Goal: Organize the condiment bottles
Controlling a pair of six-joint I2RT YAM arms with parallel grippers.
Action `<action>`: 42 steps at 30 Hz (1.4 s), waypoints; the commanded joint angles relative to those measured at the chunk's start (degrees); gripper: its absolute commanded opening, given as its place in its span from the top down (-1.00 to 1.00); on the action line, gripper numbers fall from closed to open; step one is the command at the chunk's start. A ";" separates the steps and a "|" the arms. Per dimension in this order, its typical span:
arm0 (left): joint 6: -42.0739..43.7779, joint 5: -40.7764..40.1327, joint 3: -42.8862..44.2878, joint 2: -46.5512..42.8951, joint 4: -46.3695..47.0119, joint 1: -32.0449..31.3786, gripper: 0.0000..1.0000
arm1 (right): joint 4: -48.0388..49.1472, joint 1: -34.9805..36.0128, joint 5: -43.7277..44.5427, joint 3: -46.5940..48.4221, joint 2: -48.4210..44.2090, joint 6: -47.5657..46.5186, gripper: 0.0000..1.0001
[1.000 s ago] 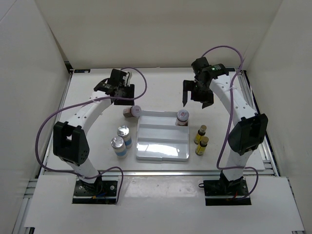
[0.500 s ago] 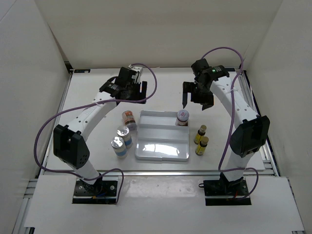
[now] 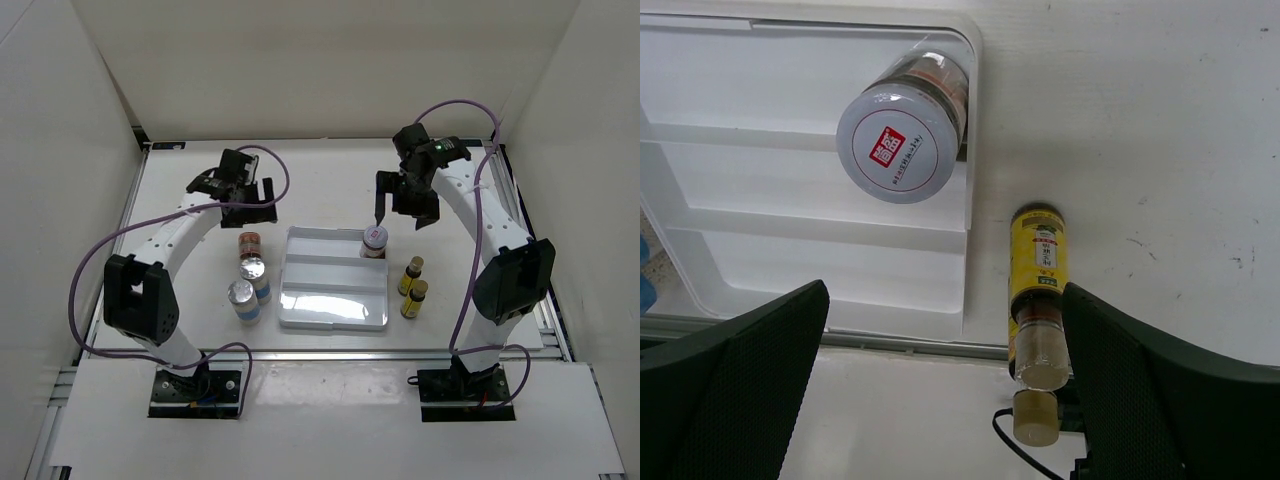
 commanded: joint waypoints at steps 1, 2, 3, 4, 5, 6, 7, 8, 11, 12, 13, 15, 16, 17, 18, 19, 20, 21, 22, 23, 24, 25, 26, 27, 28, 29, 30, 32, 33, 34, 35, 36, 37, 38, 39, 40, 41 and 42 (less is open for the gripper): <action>-4.88 3.51 -2.46 -4.76 -2.15 3.06 -1.00 | -0.05 0.09 0.31 -0.52 -1.36 -0.02 -1.00; -5.76 4.39 -4.64 -5.38 -2.15 3.85 -1.00 | 0.47 0.09 -0.21 -0.52 -0.84 -0.02 -1.00; -5.77 5.01 -5.80 -5.38 -2.15 4.99 -1.00 | 0.47 0.09 -0.22 -0.52 -0.84 -0.02 -1.00; -6.46 6.32 -6.85 -5.99 -2.15 5.00 -1.00 | 0.47 0.09 -0.22 -0.52 -0.84 -0.02 -1.00; -6.47 6.85 -8.95 -6.00 -2.15 5.52 -1.00 | 0.47 0.09 -0.22 -0.52 -0.84 -0.54 -1.00; -6.47 6.86 -10.02 -6.61 -2.15 5.53 -1.00 | 0.47 0.09 -0.74 -0.52 -0.32 -0.55 -1.00; -7.08 7.38 -11.07 -6.62 -2.15 5.53 -1.00 | 0.47 0.09 -0.75 -0.52 -0.31 -0.55 -1.00; -7.08 7.38 -13.35 -6.62 -2.15 5.53 -1.00 | 0.47 0.09 -0.75 -0.52 -0.31 -0.55 -1.00; -8.31 6.77 -18.35 -7.93 -1.63 7.28 -1.00 | 0.47 0.09 -0.75 -0.52 -0.31 -1.07 -1.00; -8.31 6.16 -19.33 -7.93 -1.63 8.59 -1.00 | 0.47 0.09 -0.75 -0.52 -0.31 -1.07 -1.00; -8.31 6.15 -20.21 -8.72 -1.63 9.21 -1.00 | 0.47 0.09 -0.75 -0.52 -0.31 -1.07 -1.00; -7.79 5.54 -21.45 -9.25 -1.01 10.27 -1.00 | 0.47 0.09 -0.75 -0.52 -0.31 -1.07 -1.00; -7.79 5.54 -22.24 -9.25 -0.49 10.88 -1.00 | 0.47 0.09 -0.75 -0.52 -0.31 -1.07 -1.00; -7.79 5.02 -22.24 -9.25 -0.48 10.89 -1.00 | 0.47 0.09 -1.27 -1.04 -0.31 -1.07 -1.00; -7.79 4.49 -22.25 -9.25 -0.48 10.89 -1.00 | 0.47 0.09 -1.27 -1.05 -0.31 -1.68 -1.00; -7.79 3.96 -22.25 -9.25 -0.48 11.41 -1.00 | 0.47 0.09 -1.27 -1.05 0.30 -1.69 -1.00; -7.79 3.96 -20.68 -8.47 -0.48 11.42 -1.00 | 0.47 0.09 -1.88 -1.05 0.31 -1.69 -1.00; -7.09 3.96 -19.97 -8.46 -0.48 11.42 -1.00 | 0.47 0.09 -1.89 -1.05 0.31 -1.69 -1.00; -7.08 3.43 -19.26 -7.59 -0.48 11.42 -1.00 | 0.47 0.09 -1.89 -1.05 0.83 -2.21 -1.00; -7.08 3.43 -18.56 -6.63 -0.48 11.42 -1.00 | 0.47 0.09 -1.89 -1.05 0.83 -2.22 -1.00; -7.08 3.43 -17.51 -6.62 -0.48 11.42 -1.00 | 0.47 0.09 -1.89 -1.05 1.44 -2.22 -1.00; -6.48 3.43 -17.50 -5.75 0.12 11.42 -1.00 | 0.47 0.09 -2.41 -0.53 1.97 -2.22 -1.00; -6.47 3.43 -16.80 -4.78 0.65 11.42 -1.00 | 0.47 0.09 -2.42 -0.52 1.97 -2.22 -1.00; -6.47 3.43 -16.27 -4.25 0.66 11.42 -1.00 | 0.47 0.09 -2.42 0.00 2.58 -2.22 -1.00; -5.86 3.43 -16.27 -4.24 1.27 11.42 -1.00 | 0.47 0.09 -2.42 0.01 2.59 -2.22 -1.00; -5.85 3.43 -16.27 -3.37 1.97 11.42 -1.00 | 0.47 0.09 -2.42 0.53 3.29 -2.22 -1.00; -5.85 3.43 -15.66 -2.58 1.98 11.42 -1.00 | 0.47 -0.43 -2.42 1.23 3.29 -2.74 -1.00; -5.85 3.43 -15.04 -1.70 2.50 11.42 -1.00 | -0.05 -0.44 -2.42 1.76 3.82 -2.74 -1.00; -5.85 3.43 -15.04 -1.00 3.03 11.42 -1.00 | -0.05 -0.44 -2.42 1.76 3.82 -2.74 -1.00; -5.85 3.43 -15.04 -0.99 3.03 11.42 -1.00 | -0.05 -0.44 -2.42 2.37 4.34 -2.74 -1.00; -5.85 3.43 -15.04 -0.38 3.03 11.42 -1.00 | -0.05 -1.05 -2.42 2.38 4.35 -2.74 -1.00; -5.24 3.43 -15.04 0.23 3.03 11.42 -1.00 | -0.05 -1.05 -2.42 2.90 5.04 -2.74 -1.00; -5.24 3.43 -15.04 0.24 3.03 11.42 -1.00 | -0.58 -1.05 -2.42 3.43 5.05 -3.26 -1.00; -4.72 2.91 -15.04 0.76 3.55 11.94 -1.00 | -0.58 -1.66 -2.42 3.43 5.66 -3.27 -1.00; -4.71 2.90 -15.04 1.29 3.56 11.94 -1.00 | -0.58 -1.67 -2.94 3.43 5.67 -3.27 -1.00; -4.71 2.90 -15.04 1.29 3.56 11.94 -1.00 | -0.58 -1.67 -2.94 4.04 6.19 -3.27 -1.00; -4.19 3.42 -15.04 1.90 4.08 11.94 -1.00 | -0.58 -2.19 -2.94 4.57 6.19 -3.27 -1.00; -4.18 3.43 -15.04 2.52 4.09 11.94 -1.00 | -0.58 -2.19 -2.94 4.58 6.72 -3.27 -1.00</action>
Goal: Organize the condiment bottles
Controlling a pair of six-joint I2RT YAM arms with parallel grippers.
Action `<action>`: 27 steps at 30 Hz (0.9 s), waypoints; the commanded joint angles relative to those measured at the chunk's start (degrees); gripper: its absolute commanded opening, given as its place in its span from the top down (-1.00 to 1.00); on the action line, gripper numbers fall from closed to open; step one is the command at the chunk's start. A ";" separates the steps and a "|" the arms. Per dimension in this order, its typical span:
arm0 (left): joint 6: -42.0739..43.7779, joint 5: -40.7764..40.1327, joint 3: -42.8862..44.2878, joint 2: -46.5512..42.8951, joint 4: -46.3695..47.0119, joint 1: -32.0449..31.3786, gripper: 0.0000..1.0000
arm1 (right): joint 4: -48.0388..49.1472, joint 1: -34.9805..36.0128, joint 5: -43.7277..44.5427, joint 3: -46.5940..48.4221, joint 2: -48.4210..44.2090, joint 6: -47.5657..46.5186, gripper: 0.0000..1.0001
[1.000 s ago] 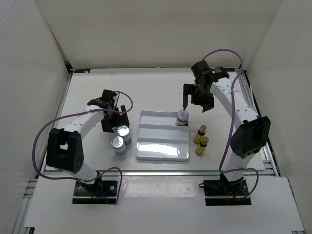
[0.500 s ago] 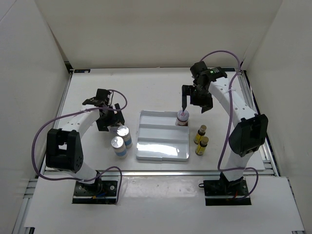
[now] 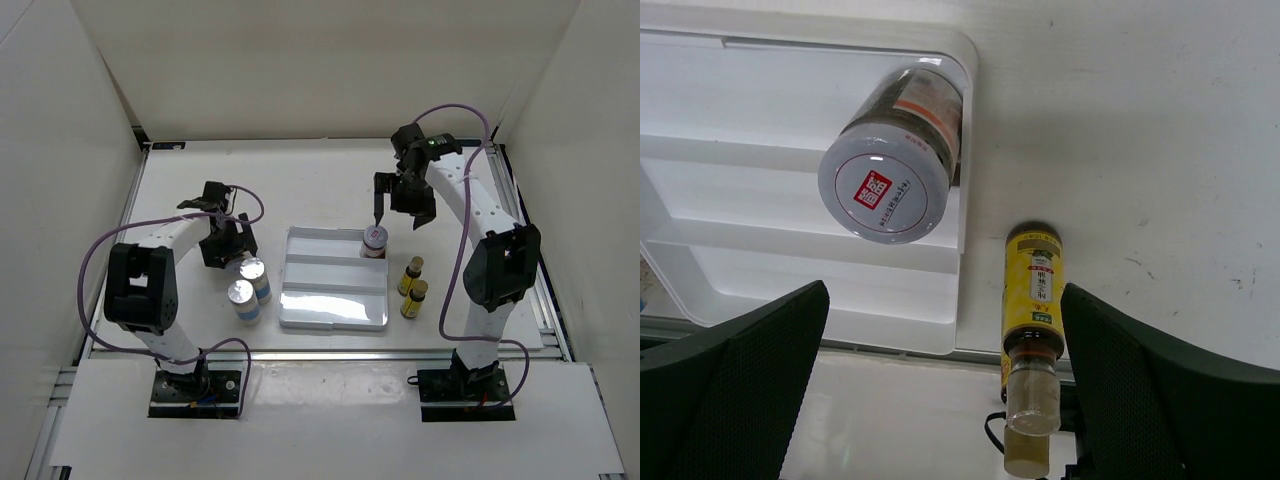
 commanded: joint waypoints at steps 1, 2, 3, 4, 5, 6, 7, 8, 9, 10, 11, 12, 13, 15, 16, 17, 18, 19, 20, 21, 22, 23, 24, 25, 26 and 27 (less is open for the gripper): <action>1.08 0.45 2.25 0.36 1.86 0.38 -1.00 | -1.04 -1.14 -1.28 2.74 0.86 -0.65 -1.00; 1.08 0.98 2.25 0.97 2.47 0.38 -1.00 | -1.04 -1.15 -1.28 3.26 0.86 -0.65 -1.00; 0.47 0.99 2.86 1.67 2.47 0.38 -1.00 | -1.04 -1.15 -1.28 3.27 0.86 -0.65 -1.00; 0.47 0.99 2.87 1.68 2.47 0.38 -0.98 | -1.04 -1.76 -1.28 3.27 1.39 -0.65 -1.00; 0.47 1.68 2.87 2.20 2.47 0.38 -0.94 | -1.04 -1.76 -1.28 3.27 1.39 -0.65 -1.00; -0.05 2.21 3.39 2.21 2.99 0.38 -0.86 | -1.04 -1.76 -1.28 3.27 1.39 -0.65 -1.00; -0.06 2.22 3.40 2.73 3.00 0.38 -0.81 | -1.04 -1.76 -1.81 3.27 1.39 -1.17 -1.00; -0.06 2.22 3.40 2.73 3.00 0.38 -0.75 | -1.04 -2.37 -1.81 3.27 1.39 -1.17 -1.00; -0.06 2.22 3.40 2.73 3.00 0.38 -0.69 | -1.04 -2.38 -1.81 2.75 1.39 -1.17 -1.00; -0.06 2.91 3.40 2.73 3.00 0.38 -0.55 | -1.04 -2.38 -2.42 2.74 1.39 -1.17 -1.00; -0.06 2.92 3.40 2.73 3.52 0.38 -0.46 | -1.04 -2.38 -2.43 2.74 1.39 -1.17 -1.00; -0.06 3.62 3.40 2.73 3.53 0.38 -0.38 | -1.04 -2.38 -2.43 2.74 1.39 -1.17 -1.00; -0.06 3.62 3.40 2.21 3.53 0.38 -0.15 | -1.04 -2.90 -2.43 2.74 1.39 -1.17 -1.00; -0.67 4.15 3.40 1.34 3.53 0.38 0.09 | -1.04 -2.91 -2.95 2.21 1.39 -1.17 -1.00; -1.20 4.15 3.40 0.81 3.53 0.38 0.26 | -1.04 -2.91 -2.95 2.21 1.39 -1.17 -1.00; -1.20 4.67 3.40 -0.33 3.53 0.38 0.36 | -1.04 -2.91 -2.95 2.21 1.39 -1.17 -1.00; -1.98 4.68 3.92 -0.86 3.53 0.38 0.44 | -1.04 -2.91 -3.48 2.21 1.39 -0.65 -1.00; -2.51 4.68 3.92 -1.56 3.53 0.38 0.61 | -1.04 -2.91 -3.48 1.69 1.39 -0.65 -1.00; -2.52 4.68 3.92 -2.79 3.53 0.38 0.73 | -1.04 -2.91 -3.48 1.69 1.39 -0.65 -1.00; -3.83 4.68 4.62 -3.41 3.53 0.38 0.79 | -1.04 -2.91 -3.48 1.69 1.39 -0.65 -1.00; -4.45 5.20 5.41 -3.94 3.53 0.38 0.79 | -1.04 -2.91 -3.48 1.69 0.87 -0.65 -1.00; -5.06 5.73 5.42 -5.08 3.53 0.38 0.79 | -1.04 -2.91 -4.00 1.69 0.86 -0.65 -1.00; -5.59 5.73 6.90 -5.09 3.53 0.38 0.79 | -1.04 -2.91 -4.01 1.16 0.86 -0.65 -1.00; -6.64 6.60 8.13 -5.70 3.53 0.90 0.79 | -1.04 -2.91 -4.01 1.16 0.25 -0.65 -1.00; -7.17 7.22 8.14 -5.70 3.53 0.91 0.79 | -1.04 -2.91 -4.01 0.46 0.25 -0.65 -1.00; -7.18 7.23 9.36 -6.22 3.00 0.91 0.79 | -1.04 -2.91 -4.01 0.45 -0.36 -0.65 -1.00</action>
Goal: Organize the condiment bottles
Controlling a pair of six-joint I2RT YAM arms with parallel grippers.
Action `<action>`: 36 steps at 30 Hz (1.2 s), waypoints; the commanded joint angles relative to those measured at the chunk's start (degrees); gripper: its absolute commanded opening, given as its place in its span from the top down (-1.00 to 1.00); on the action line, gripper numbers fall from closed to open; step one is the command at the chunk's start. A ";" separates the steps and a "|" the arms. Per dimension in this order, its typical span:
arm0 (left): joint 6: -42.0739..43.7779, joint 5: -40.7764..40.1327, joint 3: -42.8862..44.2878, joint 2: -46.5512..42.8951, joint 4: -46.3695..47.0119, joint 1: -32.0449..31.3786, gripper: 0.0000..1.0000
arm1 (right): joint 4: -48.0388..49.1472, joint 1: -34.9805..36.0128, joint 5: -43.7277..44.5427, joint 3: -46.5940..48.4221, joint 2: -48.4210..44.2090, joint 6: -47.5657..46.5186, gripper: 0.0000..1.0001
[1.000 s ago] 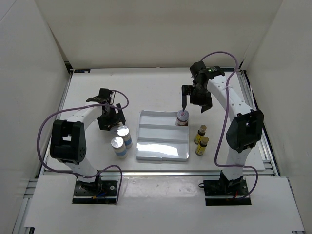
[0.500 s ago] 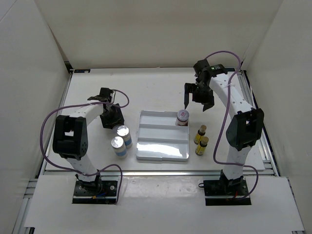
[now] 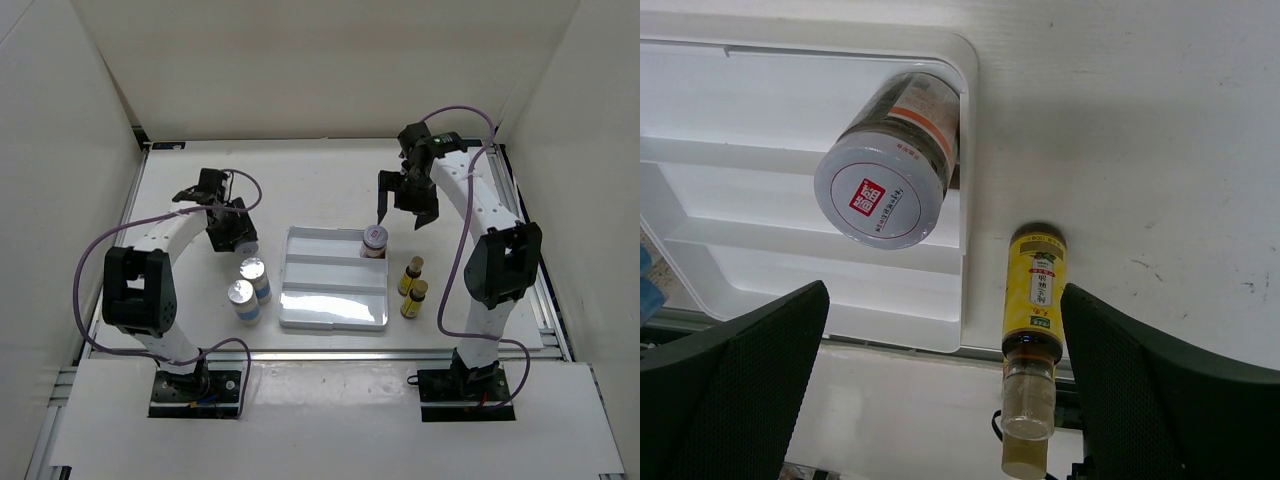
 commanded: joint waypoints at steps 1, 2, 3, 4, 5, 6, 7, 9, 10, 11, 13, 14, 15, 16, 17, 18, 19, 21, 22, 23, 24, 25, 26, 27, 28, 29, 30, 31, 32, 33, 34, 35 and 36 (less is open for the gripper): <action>-3.24 3.05 5.57 -5.77 2.23 1.08 0.79 | -0.93 -0.24 -0.95 -0.92 -1.55 -0.23 -1.00; -3.77 3.58 6.09 -5.77 2.23 1.09 0.79 | -0.41 -0.24 -0.95 -1.53 -2.16 -0.23 -1.00; -3.78 4.10 6.62 -5.77 2.23 1.09 0.79 | -0.41 -0.24 -0.95 -1.54 -2.16 -0.23 -1.00; -4.56 4.11 6.63 -6.29 2.23 1.70 0.79 | -0.41 -0.24 -0.95 -1.54 -2.77 -0.23 -1.00; -5.52 4.11 6.63 -6.30 2.23 1.70 0.79 | -0.41 -0.24 -0.95 -2.15 -2.78 -0.23 -1.00; -6.14 5.41 7.24 -6.30 2.23 2.31 0.79 | -0.41 -0.24 -1.47 -2.16 -2.78 -0.23 -1.00; -7.98 6.12 7.24 -6.30 2.23 2.32 0.79 | -0.41 -0.24 -1.48 -2.16 -3.39 0.29 -1.00; -10.44 8.75 7.95 -6.30 2.23 4.07 0.79 | -0.41 -0.24 -1.48 -2.68 -3.39 0.30 -1.00; -13.50 9.72 8.64 -6.30 2.23 4.60 0.79 | -0.41 -0.24 -1.48 -2.68 -3.39 0.30 -1.00; -15.10 12.08 9.52 -6.30 2.23 5.13 0.79 | -0.41 -0.24 -1.48 -3.20 -3.92 0.30 -1.00; -17.91 14.82 10.84 -4.64 2.23 5.92 0.79 | -0.41 -0.24 -1.48 -3.21 -3.92 0.30 -1.00; -20.71 16.22 12.24 -4.02 2.84 6.53 0.79 | -0.41 -0.24 -1.48 -3.73 -3.92 0.82 -1.00; -22.04 19.11 12.95 -3.40 3.81 6.54 0.79 | -0.41 -0.24 -1.48 -3.74 -4.44 0.82 -1.00; -23.27 20.62 13.74 -2.01 4.34 6.54 0.79 | -0.41 -0.24 -1.48 -3.74 -4.45 0.82 -1.00; -25.38 23.42 15.92 -1.12 4.34 6.54 0.79 | -0.41 -0.24 -1.48 -4.26 -4.97 0.82 -1.00; -26.18 24.75 17.16 -0.33 5.04 6.54 0.79 | -0.41 -0.24 -1.48 -4.79 -4.97 1.34 -1.00; -26.80 26.15 18.48 1.24 5.05 6.54 0.79 | -0.41 -0.24 -1.48 -4.79 -5.76 1.35 -1.00; -28.55 30.37 22.96 2.92 5.05 6.54 0.79 | -0.41 -0.24 -1.48 -5.41 -6.29 1.35 -1.00; -29.43 31.95 24.37 3.71 5.05 6.54 0.79 | -0.41 -0.24 -1.48 -6.02 -6.82 1.87 -1.00; -30.48 35.45 26.73 5.29 5.05 6.54 0.79 | 0.12 -0.24 -1.48 -6.63 -7.34 1.88 -1.00; -32.84 37.22 27.71 6.00 5.05 6.54 0.79 | 0.12 -0.24 -0.95 -6.64 -7.35 1.88 -1.00; -34.35 38.72 28.33 6.62 5.05 6.54 0.79 | 0.12 -0.24 -0.95 -6.64 -7.35 1.88 -1.00; -36.19 41.61 28.34 7.23 5.83 6.54 0.79 | 0.12 -0.24 -0.95 -7.25 -8.04 2.40 -1.00; -40.38 43.12 27.81 7.24 6.88 6.54 0.79 | 0.12 -0.24 -0.95 -7.25 -8.05 2.40 -1.00; -42.69 44.52 26.94 7.24 8.37 6.54 0.79 | 0.12 -0.24 -0.95 -7.86 -8.05 2.40 -1.00; -45.23 47.41 25.71 6.37 10.30 6.54 0.79 | 0.12 -0.24 -0.95 -7.87 -8.66 2.40 -1.00; -51.70 48.83 22.39 5.84 15.98 6.54 0.79 | 0.12 -0.24 -1.47 -8.56 -8.67 2.40 -1.00; -56.29 51.19 19.84 5.05 20.38 5.75 0.79 | 0.12 -0.24 -1.48 -8.57 -8.67 2.40 -1.00; -61.82 51.91 16.77 3.04 26.34 4.96 0.79 | 0.12 -0.24 -1.48 -9.09 -9.19 2.40 -1.00; -67.87 51.92 9.95 1.80 33.28 4.43 0.79 | 0.64 -0.24 -2.09 -9.62 -9.19 2.40 -1.00; -78.72 51.31 7.01 0.74 44.31 3.82 0.79 | 0.65 -0.24 -2.09 -9.63 -9.19 2.40 -1.00; -82.40 51.31 4.80 -0.22 47.47 2.59 0.79 | 0.65 -0.24 -2.09 -10.41 -9.80 2.40 -1.00; -84.53 50.70 3.65 -0.93 48.63 2.06 0.79 | 0.65 -0.24 -2.09 -10.42 -9.81 2.40 -1.00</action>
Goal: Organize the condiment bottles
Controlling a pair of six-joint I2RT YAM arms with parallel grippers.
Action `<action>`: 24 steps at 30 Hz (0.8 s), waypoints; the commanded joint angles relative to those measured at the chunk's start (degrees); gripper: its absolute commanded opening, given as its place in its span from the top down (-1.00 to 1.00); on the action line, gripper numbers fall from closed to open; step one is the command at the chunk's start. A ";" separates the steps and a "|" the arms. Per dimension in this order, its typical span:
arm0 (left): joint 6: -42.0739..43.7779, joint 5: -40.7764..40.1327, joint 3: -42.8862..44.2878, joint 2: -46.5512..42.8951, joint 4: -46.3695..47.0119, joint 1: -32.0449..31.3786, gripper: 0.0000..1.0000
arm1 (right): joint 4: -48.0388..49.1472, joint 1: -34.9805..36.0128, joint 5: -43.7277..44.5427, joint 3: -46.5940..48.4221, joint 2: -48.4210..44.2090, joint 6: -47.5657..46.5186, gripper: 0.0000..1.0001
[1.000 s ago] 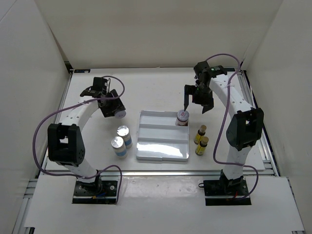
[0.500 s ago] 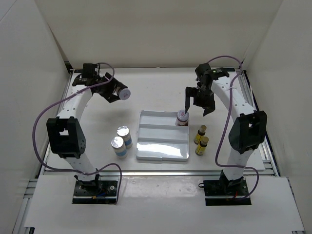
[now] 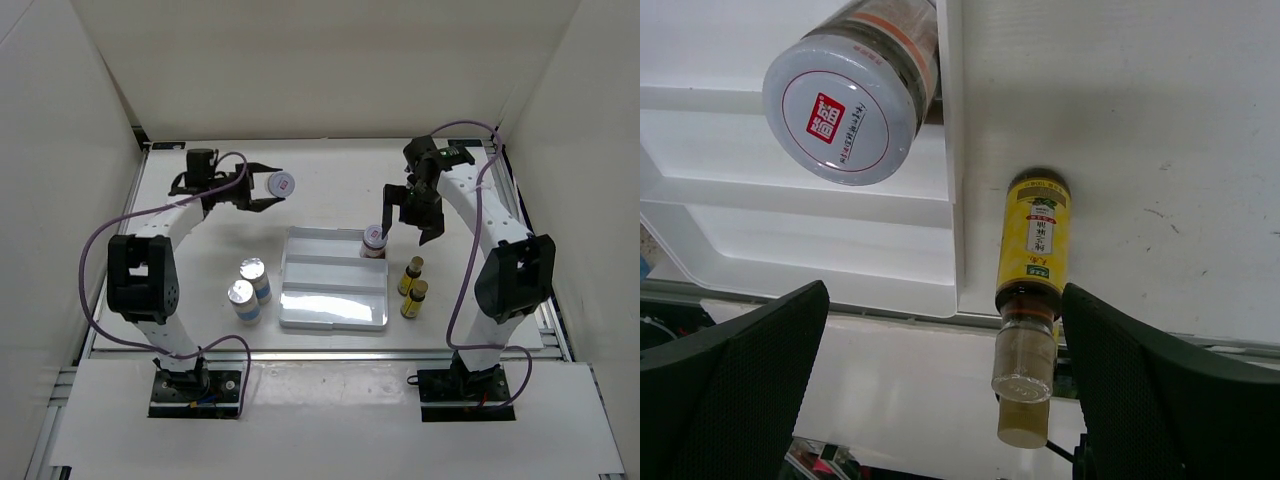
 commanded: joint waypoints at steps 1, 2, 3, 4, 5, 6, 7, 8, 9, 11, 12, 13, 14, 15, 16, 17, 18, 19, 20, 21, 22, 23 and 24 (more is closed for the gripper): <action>-21.61 6.19 -3.22 -6.79 19.85 -3.62 0.79 | 0.17 -0.24 -0.87 -1.28 -3.47 0.61 -1.00; -22.32 6.19 -3.22 -6.80 19.85 -4.24 0.79 | 0.69 -0.24 -0.87 -1.81 -3.47 0.61 -1.00; -23.11 6.19 -3.22 -6.80 19.85 -4.86 0.79 | 0.69 -0.24 -1.39 -1.81 -4.00 1.13 -1.00; -24.08 6.19 -4.01 -6.80 20.73 -5.47 0.79 | 0.69 -0.24 -1.39 -1.81 -4.00 1.14 -1.00; -26.87 6.19 -4.71 -6.80 21.95 -6.61 0.79 | 0.69 -0.24 -1.39 -2.51 -4.52 1.14 -1.00; -28.73 6.19 -5.59 -6.19 26.49 -7.14 0.79 | 0.69 -0.24 -1.39 -2.51 -4.53 1.14 -1.00; -30.57 6.19 -7.69 -5.23 29.23 -7.67 0.79 | 0.69 -0.24 -1.39 -2.51 -4.53 1.14 -1.00; -34.16 6.19 -8.66 -4.61 31.87 -8.20 0.79 | 0.69 -0.24 -1.39 -3.04 -4.53 1.14 -1.00; -35.50 6.71 -9.98 -4.08 34.68 -9.34 0.79 | 0.69 -0.24 -1.39 -3.04 -5.05 1.14 -1.00; -36.92 6.72 -11.22 -3.55 34.71 -10.48 0.79 | 1.22 -0.24 -1.39 -3.57 -5.06 1.14 -1.00; -37.53 6.72 -12.09 -3.55 34.71 -11.36 0.79 | 1.22 -0.24 -1.39 -3.57 -5.58 1.14 -1.00; -38.06 6.72 -13.15 -4.33 34.71 -11.37 0.79 | 1.22 -0.24 -1.39 -4.27 -5.58 1.14 -1.00; -38.06 6.72 -15.42 -4.34 34.71 -11.98 0.79 | 1.22 -0.24 -1.39 -4.79 -6.11 1.14 -1.00; -38.76 6.72 -16.48 -4.95 34.71 -11.98 0.79 | 1.22 -0.24 -0.87 -4.80 -6.11 1.14 -1.00; -38.77 6.19 -17.45 -4.95 34.71 -11.98 0.79 | 1.22 -0.24 -0.87 -4.80 -6.11 1.14 -1.00; -38.77 6.19 -18.85 -4.95 34.71 -11.98 0.79 | 1.22 -0.24 -0.87 -5.32 -6.11 1.14 -1.00; -38.77 6.71 -18.87 -4.95 34.71 -11.98 0.79 | 1.22 -0.24 -0.87 -5.33 -6.11 1.14 -1.00; -38.77 7.33 -19.56 -4.95 34.71 -11.98 0.79 | 1.22 -0.24 -0.35 -5.33 -6.63 1.14 -1.00; -38.77 7.33 -19.57 -4.95 34.71 -11.98 0.79 | 1.22 -0.24 -0.34 -5.33 -6.64 1.14 -1.00; -39.29 7.33 -20.27 -4.95 34.71 -11.98 0.79 | 1.22 -0.24 -0.34 -5.33 -6.64 1.14 -1.00; -39.29 7.33 -20.27 -4.95 34.71 -11.98 0.79 | 1.22 -0.24 -0.34 -5.33 -6.64 1.14 -1.00; -40.16 7.33 -21.58 -4.95 34.71 -11.98 0.79 | 1.22 -0.24 -0.34 -5.33 -6.64 1.14 -1.00; -40.70 6.81 -22.20 -5.47 34.71 -11.98 0.79 | 1.22 -0.24 -0.34 -5.33 -6.64 1.14 -1.00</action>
